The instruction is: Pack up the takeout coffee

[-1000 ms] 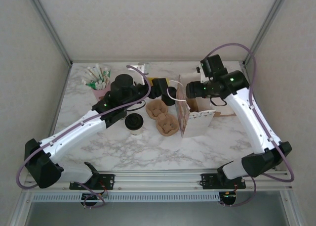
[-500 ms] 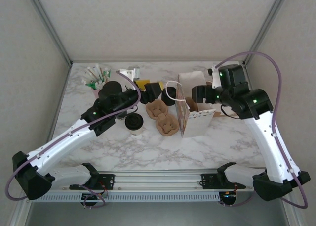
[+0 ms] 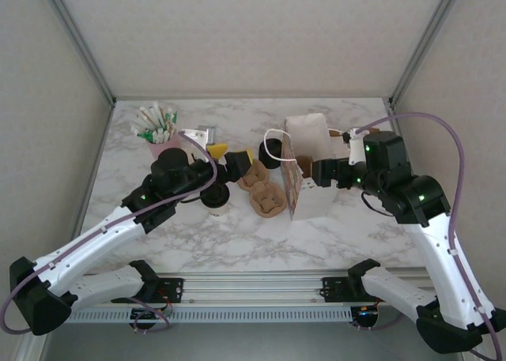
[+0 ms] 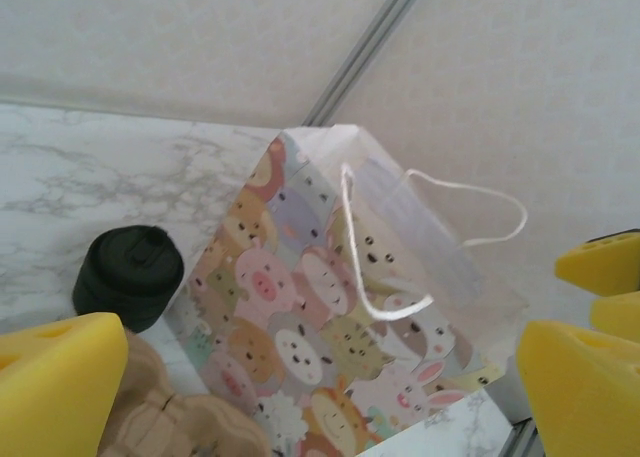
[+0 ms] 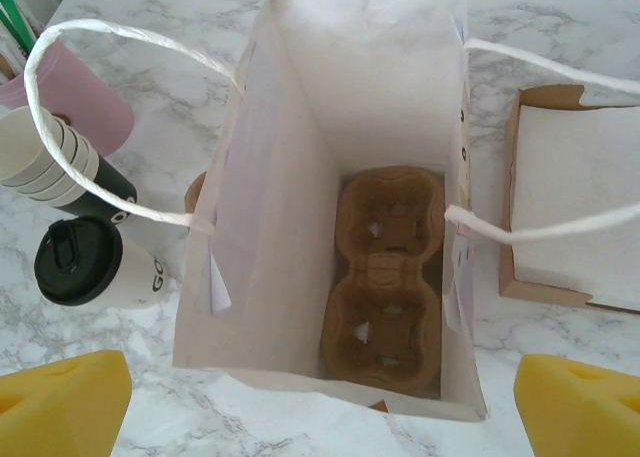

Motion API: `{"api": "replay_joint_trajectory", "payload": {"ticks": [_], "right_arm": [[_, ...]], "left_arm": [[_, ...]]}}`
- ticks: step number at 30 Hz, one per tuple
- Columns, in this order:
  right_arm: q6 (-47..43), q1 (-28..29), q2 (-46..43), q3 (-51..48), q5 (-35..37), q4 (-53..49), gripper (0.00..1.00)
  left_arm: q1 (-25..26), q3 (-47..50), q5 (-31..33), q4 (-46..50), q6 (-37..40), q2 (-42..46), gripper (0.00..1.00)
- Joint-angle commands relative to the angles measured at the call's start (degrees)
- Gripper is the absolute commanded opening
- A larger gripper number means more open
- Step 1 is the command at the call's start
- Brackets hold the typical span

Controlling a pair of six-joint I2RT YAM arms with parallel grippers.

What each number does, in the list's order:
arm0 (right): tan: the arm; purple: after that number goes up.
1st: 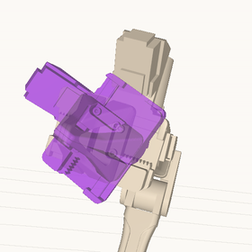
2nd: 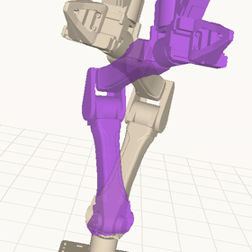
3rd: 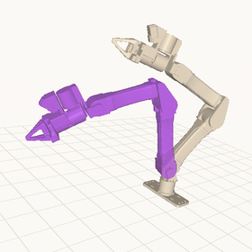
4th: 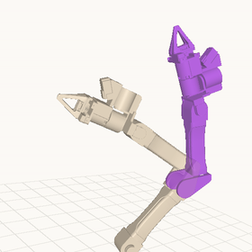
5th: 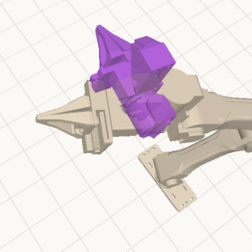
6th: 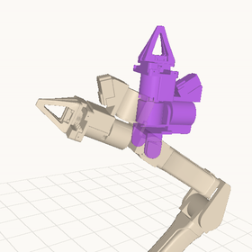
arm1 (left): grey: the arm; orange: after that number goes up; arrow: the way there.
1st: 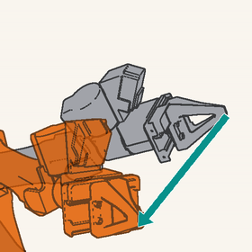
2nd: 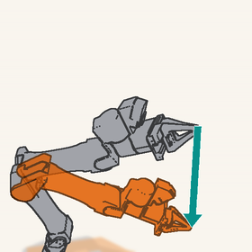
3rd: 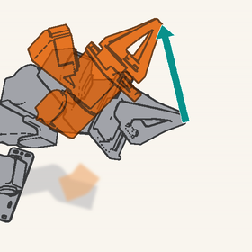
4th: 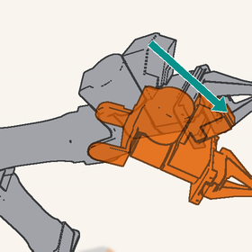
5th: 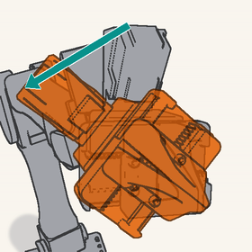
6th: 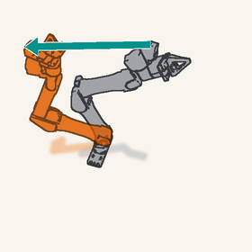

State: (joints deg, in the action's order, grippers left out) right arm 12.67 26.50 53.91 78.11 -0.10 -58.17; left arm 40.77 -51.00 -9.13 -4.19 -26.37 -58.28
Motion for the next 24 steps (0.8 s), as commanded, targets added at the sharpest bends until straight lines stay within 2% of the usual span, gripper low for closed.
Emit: {"api": "replay_joint_trajectory", "payload": {"ticks": [1,7,11,24], "right_arm": [[0.8,-0.2,-1.4,-1.3,0.5,2.5,0.99],[5.9,-0.1,-1.3,-2.0,7.2,2.6,0.99],[6.5,-0.1,-1.6,-2.4,6.6,3.1,0.99],[10.0,-0.2,-2.6,-3.4,11.3,3.4,0.99]], "left_arm": [[0.1,1.1,2.1,1.4,1.5,2.0,1.00],[0.1,1.9,3.0,0.1,1.5,2.7,1.00],[0.1,2.0,2.6,-1.1,1.4,1.9,1.00],[0.1,0.0,2.5,-2.6,1.6,-0.2,1.00]]}}
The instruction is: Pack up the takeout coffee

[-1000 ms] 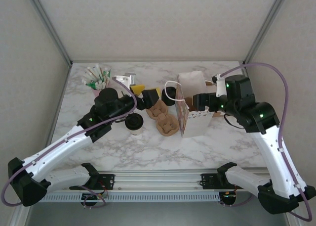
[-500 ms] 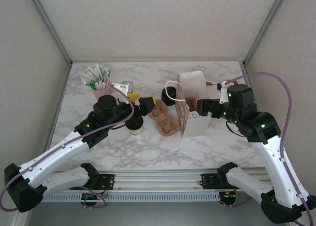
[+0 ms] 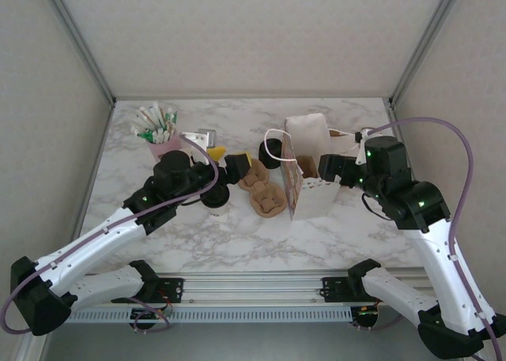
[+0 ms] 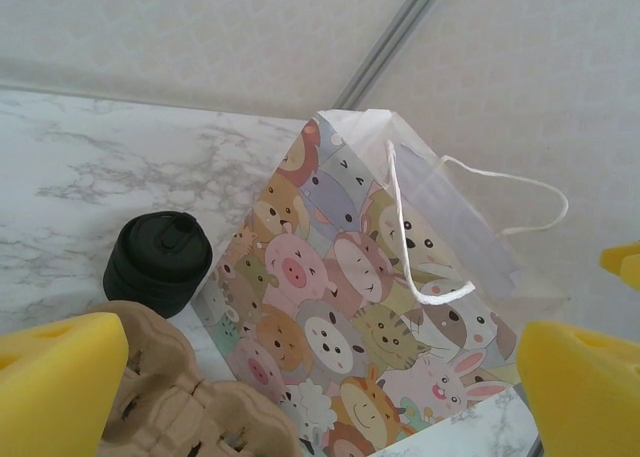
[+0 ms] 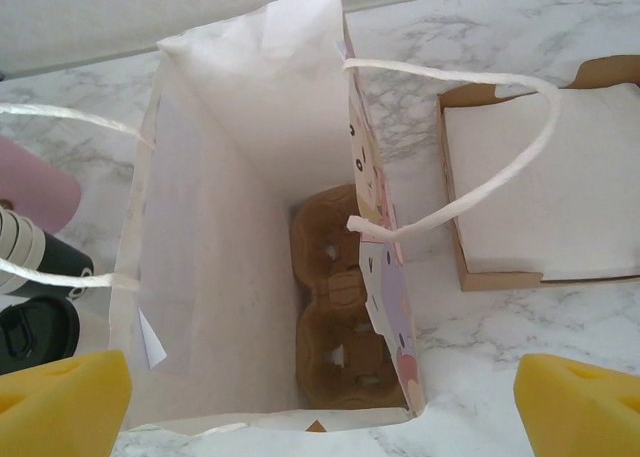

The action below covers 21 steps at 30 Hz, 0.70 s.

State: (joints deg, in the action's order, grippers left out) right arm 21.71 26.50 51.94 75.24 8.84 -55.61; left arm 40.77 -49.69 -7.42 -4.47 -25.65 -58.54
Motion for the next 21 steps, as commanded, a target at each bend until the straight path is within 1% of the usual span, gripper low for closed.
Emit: {"api": "replay_joint_trajectory", "payload": {"ticks": [1,6,11,14,21], "right_arm": [[0.4,-0.1,-0.7,-0.7,2.9,1.1,0.99],[-1.7,-0.2,-1.6,-1.8,3.0,1.8,0.99],[-4.0,-0.1,-1.5,-1.3,2.7,1.0,0.99],[-5.8,-0.1,-3.0,-1.8,-0.1,1.7,0.99],[-7.0,-0.1,-4.6,-1.3,-8.1,3.1,0.99]], "left_arm": [[0.1,-1.4,1.4,-2.2,0.9,0.1,1.00],[0.2,-3.4,4.3,0.5,0.4,-0.2,1.00],[0.2,-3.7,8.5,2.8,-0.9,0.3,1.00],[0.2,-3.4,11.5,4.3,-1.4,0.8,1.00],[0.2,-2.0,14.1,5.6,-0.4,2.2,1.00]]}}
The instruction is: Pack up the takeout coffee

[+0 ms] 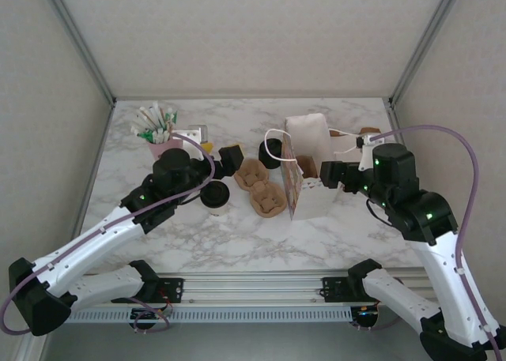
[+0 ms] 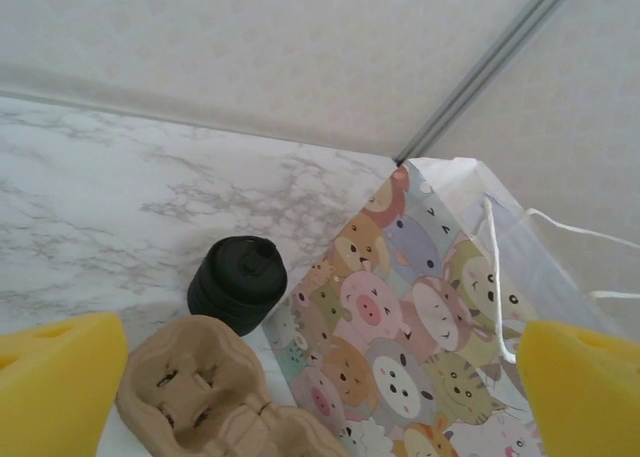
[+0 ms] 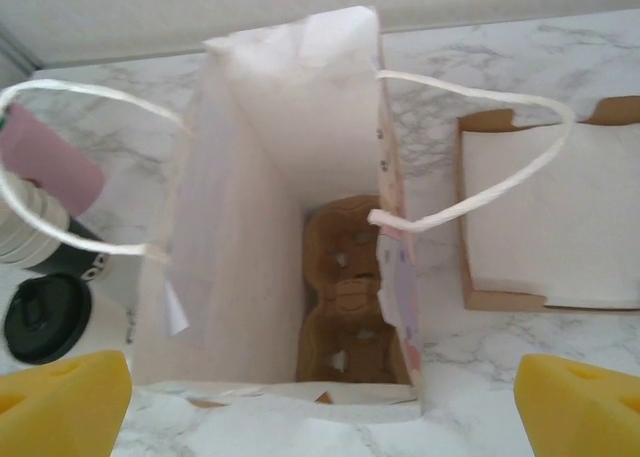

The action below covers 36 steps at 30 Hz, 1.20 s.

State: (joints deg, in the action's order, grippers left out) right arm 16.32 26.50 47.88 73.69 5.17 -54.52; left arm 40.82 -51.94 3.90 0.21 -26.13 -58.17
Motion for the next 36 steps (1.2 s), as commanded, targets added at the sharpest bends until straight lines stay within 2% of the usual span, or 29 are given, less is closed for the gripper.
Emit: {"api": "replay_joint_trajectory", "payload": {"ticks": [1,6,16,20,25,32,36], "right_arm": [[-1.6,-0.2,-0.4,0.4,-5.2,2.0,0.99],[-2.4,-0.2,0.1,0.1,-12.0,3.0,0.99],[-2.7,-0.1,1.0,0.9,-18.3,3.5,0.99],[-3.0,1.4,2.2,1.7,-20.8,3.8,0.98],[-3.8,6.9,5.0,4.1,-18.7,3.2,0.96],[-5.2,15.9,9.9,7.6,-12.8,2.2,0.98],[-5.8,21.5,13.9,10.2,-9.4,1.2,0.99]], "left_arm": [[0.1,0.5,3.0,0.9,0.3,2.1,1.00],[0.0,1.5,4.0,1.5,1.1,3.4,1.00],[-0.1,3.9,4.6,1.5,1.2,7.4,1.00],[-0.3,4.1,7.2,2.5,-0.1,7.3,1.00],[-2.5,4.9,5.7,3.1,-2.2,7.1,1.00],[-8.3,7.2,-1.4,3.7,-5.9,9.2,1.00],[-8.7,11.4,-0.2,2.2,-7.2,13.7,1.00]]}}
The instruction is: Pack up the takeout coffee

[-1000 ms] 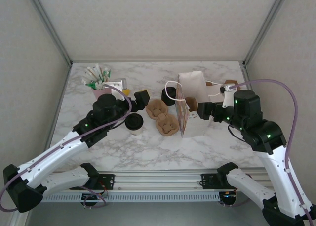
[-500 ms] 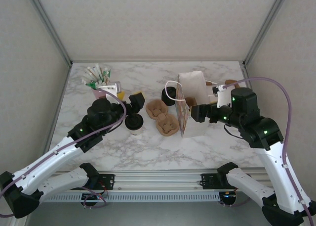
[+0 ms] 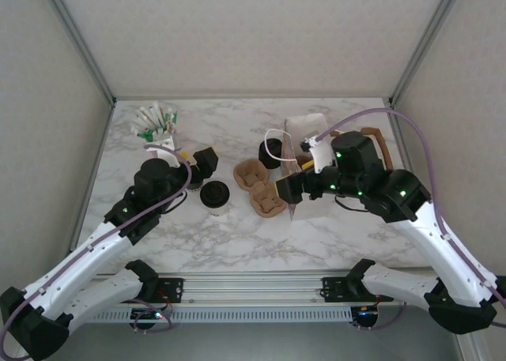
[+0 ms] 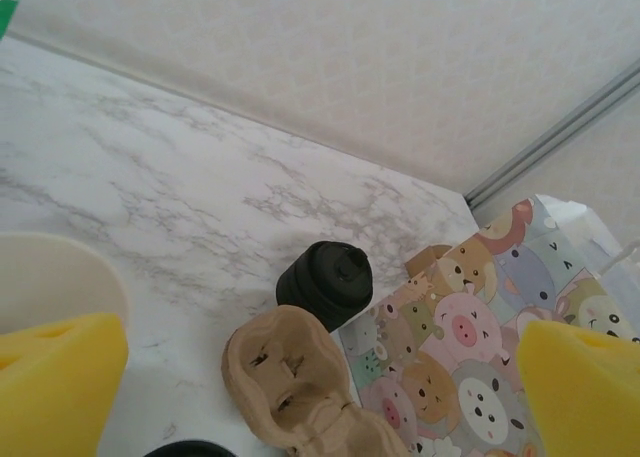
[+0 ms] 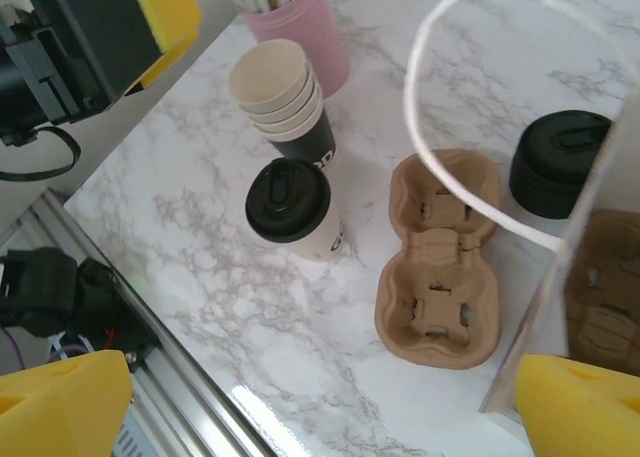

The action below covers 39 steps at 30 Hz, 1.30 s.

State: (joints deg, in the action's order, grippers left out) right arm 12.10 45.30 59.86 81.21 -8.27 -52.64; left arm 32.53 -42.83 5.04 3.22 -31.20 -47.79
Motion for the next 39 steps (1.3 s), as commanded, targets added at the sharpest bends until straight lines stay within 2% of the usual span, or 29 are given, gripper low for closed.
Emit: {"api": "replay_joint_trajectory", "payload": {"ticks": [1,10,15,19,26,34,39], "right_arm": [[-1.7,3.9,3.1,3.2,5.1,-0.7,0.99],[-3.0,9.9,12.3,9.0,7.0,-1.8,0.99],[-1.8,10.0,17.5,13.3,8.2,-4.5,0.99],[4.3,10.2,21.2,15.8,12.1,-5.4,0.99],[7.0,10.9,25.0,16.0,8.3,-3.2,0.99],[7.6,11.3,33.1,20.7,15.1,-7.3,0.99],[4.3,11.3,36.7,21.3,15.6,-6.7,0.99]], "left_arm": [[-0.5,3.5,-1.0,-1.3,-2.3,4.6,1.00],[-0.5,9.3,2.8,-1.4,-3.7,13.0,1.00],[-0.5,9.6,4.1,0.1,-4.2,14.0,1.00],[-0.5,9.5,7.0,1.4,-3.5,15.7,1.00],[-0.5,11.2,7.0,-0.1,-3.7,17.8,1.00],[-0.5,12.6,6.9,-0.3,-3.9,18.2,1.00],[-0.5,13.0,6.6,-0.5,-3.5,17.6,1.00]]}}
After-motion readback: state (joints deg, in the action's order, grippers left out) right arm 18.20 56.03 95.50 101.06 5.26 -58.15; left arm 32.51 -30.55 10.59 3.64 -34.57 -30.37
